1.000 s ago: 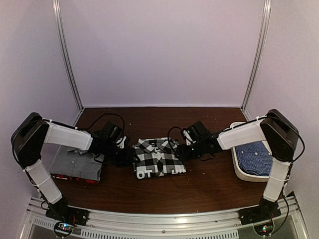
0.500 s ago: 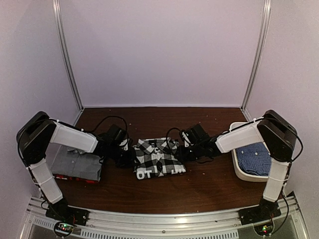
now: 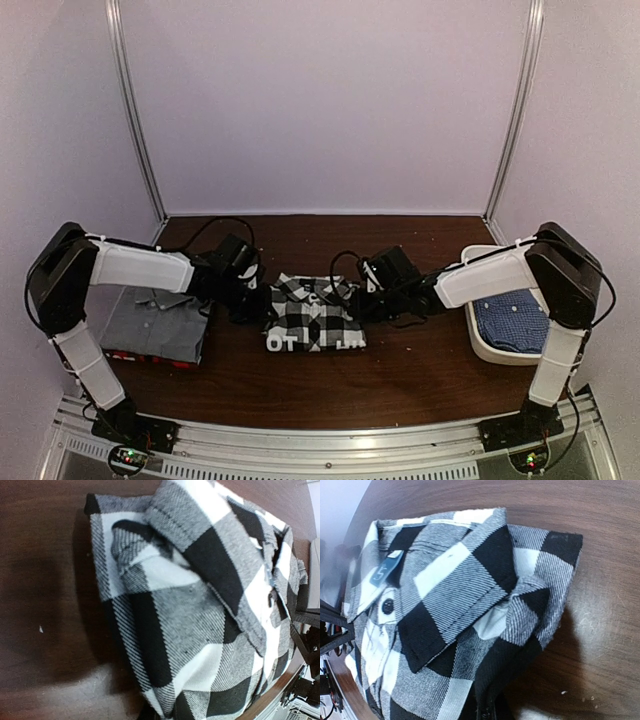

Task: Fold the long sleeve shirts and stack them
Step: Pick up the square-folded shirt from the center of the board, then place the square-folded shirt on the square-folded shirt, then adjust the square-folded shirt with the square-folded shirt.

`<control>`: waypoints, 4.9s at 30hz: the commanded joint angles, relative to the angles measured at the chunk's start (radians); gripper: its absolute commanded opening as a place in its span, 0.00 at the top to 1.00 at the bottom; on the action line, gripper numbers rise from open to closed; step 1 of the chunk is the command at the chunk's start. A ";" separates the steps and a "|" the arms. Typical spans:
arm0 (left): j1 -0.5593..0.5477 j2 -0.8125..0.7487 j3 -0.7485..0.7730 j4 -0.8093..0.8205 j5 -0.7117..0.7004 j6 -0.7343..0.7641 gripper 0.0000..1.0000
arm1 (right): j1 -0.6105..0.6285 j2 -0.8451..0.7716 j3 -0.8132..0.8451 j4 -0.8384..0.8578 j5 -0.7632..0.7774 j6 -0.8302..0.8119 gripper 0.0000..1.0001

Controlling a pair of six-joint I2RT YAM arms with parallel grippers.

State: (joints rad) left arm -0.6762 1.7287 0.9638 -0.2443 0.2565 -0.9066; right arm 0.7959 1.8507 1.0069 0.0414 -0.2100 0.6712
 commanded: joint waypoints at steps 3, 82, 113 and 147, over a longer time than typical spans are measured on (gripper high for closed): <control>0.001 -0.112 0.079 -0.128 -0.094 0.088 1.00 | 0.078 -0.083 0.078 0.009 0.007 0.042 1.00; 0.863 -0.457 0.239 -0.742 -0.558 0.391 0.08 | 0.326 0.703 0.942 0.424 -0.198 0.334 0.47; 0.692 -0.608 0.076 -0.627 -0.051 0.288 0.15 | 0.260 1.018 1.362 0.390 -0.166 0.394 0.68; 0.881 -0.536 -0.216 -0.343 -0.284 0.160 0.09 | 0.207 0.869 1.306 0.316 -0.237 0.269 0.41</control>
State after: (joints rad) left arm 0.1951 1.1793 0.7597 -0.6727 -0.0082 -0.7582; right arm 1.0080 2.8323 2.3470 0.3832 -0.4255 0.9913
